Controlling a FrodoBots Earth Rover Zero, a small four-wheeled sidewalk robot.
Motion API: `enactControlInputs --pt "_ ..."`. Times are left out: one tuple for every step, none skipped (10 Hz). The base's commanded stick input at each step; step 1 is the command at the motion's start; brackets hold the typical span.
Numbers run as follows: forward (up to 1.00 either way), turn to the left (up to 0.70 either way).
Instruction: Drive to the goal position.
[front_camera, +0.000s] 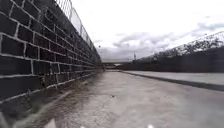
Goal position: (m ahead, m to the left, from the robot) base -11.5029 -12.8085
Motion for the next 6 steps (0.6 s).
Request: enactControlInputs --pt "0.00 -0.45" --pt "0.00 -0.45" --pt "0.00 -0.45" --pt "0.00 -0.45" --pt "0.00 -0.45" --pt "0.00 -0.45"
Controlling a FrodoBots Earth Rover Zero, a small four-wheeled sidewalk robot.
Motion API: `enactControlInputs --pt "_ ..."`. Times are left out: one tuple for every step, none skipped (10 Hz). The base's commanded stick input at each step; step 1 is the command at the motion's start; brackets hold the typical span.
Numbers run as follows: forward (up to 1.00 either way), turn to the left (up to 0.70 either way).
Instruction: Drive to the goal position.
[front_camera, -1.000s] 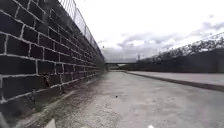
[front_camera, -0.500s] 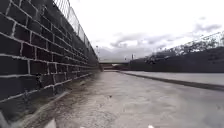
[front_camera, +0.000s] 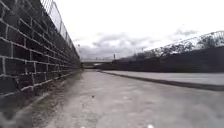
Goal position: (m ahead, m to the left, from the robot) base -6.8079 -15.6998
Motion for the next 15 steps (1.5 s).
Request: enactControlInputs --pt "0.00 -0.45" --pt "0.00 -0.45" --pt "0.00 -0.45" --pt "0.00 -0.45" --pt "0.00 -0.45" --pt "0.00 -0.45" --pt "0.00 -0.45" --pt "0.00 -0.45" --pt "0.00 -0.45" --pt "0.00 -0.45" --pt "0.00 -0.45" --pt "0.00 -0.45" --pt "0.00 -0.45" --pt "0.00 -0.45" --pt "0.00 -0.45"
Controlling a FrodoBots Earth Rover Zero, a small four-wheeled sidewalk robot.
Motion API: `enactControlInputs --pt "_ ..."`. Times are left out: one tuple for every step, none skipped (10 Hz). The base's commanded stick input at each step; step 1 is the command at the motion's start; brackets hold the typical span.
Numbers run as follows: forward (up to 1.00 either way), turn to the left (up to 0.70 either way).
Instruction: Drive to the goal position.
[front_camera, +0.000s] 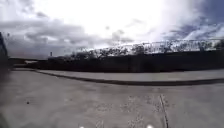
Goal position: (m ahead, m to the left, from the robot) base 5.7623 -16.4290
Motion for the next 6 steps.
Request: enactControlInputs --pt "0.00 -0.45" --pt "0.00 -0.45" --pt "0.00 -0.45" --pt "0.00 -0.45" --pt "0.00 -0.45" --pt "0.00 -0.45"
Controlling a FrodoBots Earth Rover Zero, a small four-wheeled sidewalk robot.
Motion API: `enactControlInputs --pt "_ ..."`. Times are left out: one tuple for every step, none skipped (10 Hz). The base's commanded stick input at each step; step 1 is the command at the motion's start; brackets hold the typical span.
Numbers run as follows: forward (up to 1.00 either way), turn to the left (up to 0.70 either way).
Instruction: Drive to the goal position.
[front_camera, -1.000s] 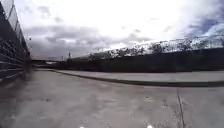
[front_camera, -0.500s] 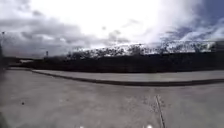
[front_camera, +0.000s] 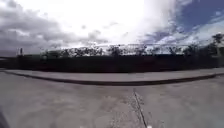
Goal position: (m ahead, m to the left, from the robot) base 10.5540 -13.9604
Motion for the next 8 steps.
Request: enactControlInputs --pt "0.00 -0.45" --pt "0.00 -0.45" --pt "0.00 -0.45" --pt "0.00 -0.45" --pt "0.00 -0.45" --pt "0.00 -0.45" --pt "0.00 -0.45" --pt "0.00 -0.45"
